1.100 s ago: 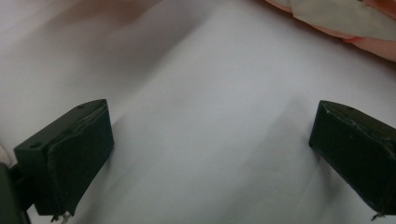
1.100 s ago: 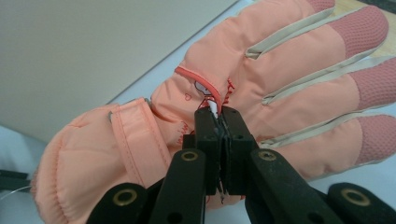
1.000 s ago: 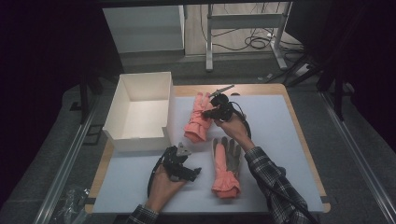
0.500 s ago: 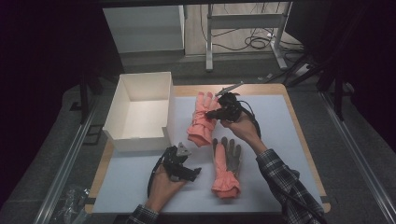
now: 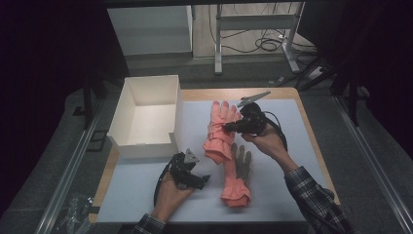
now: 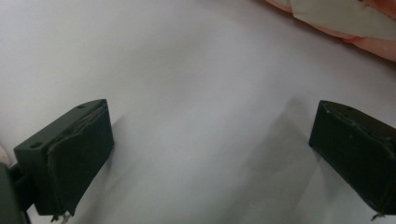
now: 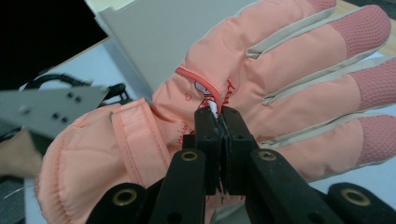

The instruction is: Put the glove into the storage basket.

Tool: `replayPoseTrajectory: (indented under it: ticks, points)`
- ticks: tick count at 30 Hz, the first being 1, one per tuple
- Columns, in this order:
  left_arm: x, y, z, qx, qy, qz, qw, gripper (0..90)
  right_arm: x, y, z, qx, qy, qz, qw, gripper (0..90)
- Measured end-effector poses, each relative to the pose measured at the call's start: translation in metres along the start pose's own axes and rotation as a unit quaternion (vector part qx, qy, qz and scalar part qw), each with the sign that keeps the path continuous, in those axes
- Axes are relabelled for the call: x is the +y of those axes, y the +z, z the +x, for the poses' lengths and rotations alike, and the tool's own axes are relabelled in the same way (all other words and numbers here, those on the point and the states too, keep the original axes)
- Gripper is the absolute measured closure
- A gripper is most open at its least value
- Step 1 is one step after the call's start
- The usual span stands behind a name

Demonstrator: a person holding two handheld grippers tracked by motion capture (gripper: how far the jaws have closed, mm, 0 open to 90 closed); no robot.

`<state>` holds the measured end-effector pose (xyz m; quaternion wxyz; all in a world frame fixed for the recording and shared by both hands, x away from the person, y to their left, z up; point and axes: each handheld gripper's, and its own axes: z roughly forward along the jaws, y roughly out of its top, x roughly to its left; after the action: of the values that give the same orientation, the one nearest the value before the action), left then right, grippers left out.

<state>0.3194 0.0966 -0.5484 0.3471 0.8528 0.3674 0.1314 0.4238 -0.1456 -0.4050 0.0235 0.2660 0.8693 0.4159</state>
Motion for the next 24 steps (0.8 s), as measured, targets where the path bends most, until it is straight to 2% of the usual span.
replayPoseTrajectory:
  ticks: [2, 4, 5, 11, 15, 21, 24]
  points:
    - [0.000, 0.000, 0.000, 0.000, 0.000, 0.000, 1.0000, 0.0, -0.011, -0.010, 0.005, 0.003, 0.000, 0.002, 1.0000, 86.5]
    - [0.000, 0.000, 0.000, 0.000, 0.000, 0.000, 1.0000, 0.0, -0.014, -0.012, 0.006, 0.004, 0.001, 0.002, 1.0000, 86.5]
    - [0.000, 0.000, 0.000, 0.000, 0.000, 0.000, 1.0000, 0.0, -0.022, -0.019, 0.010, 0.008, 0.003, 0.002, 1.0000, 86.5]
    - [0.000, 0.000, 0.000, 0.000, 0.000, 0.000, 1.0000, 0.0, -0.038, -0.033, 0.019, 0.011, 0.001, 0.005, 0.9999, 86.5]
    - [0.000, 0.000, 0.000, -0.001, -0.002, 0.002, 1.0000, 0.0, -0.057, -0.046, 0.028, 0.019, 0.001, 0.010, 0.9998, 86.5]
    - [0.000, 0.000, 0.000, -0.002, -0.002, 0.001, 1.0000, 0.0, -0.076, -0.049, 0.038, 0.028, 0.000, 0.022, 0.9994, 86.5]
    - [0.000, 0.000, 0.000, 0.000, 0.000, -0.001, 1.0000, 0.0, -0.086, -0.042, 0.043, 0.035, -0.005, 0.036, 0.9987, 86.5]
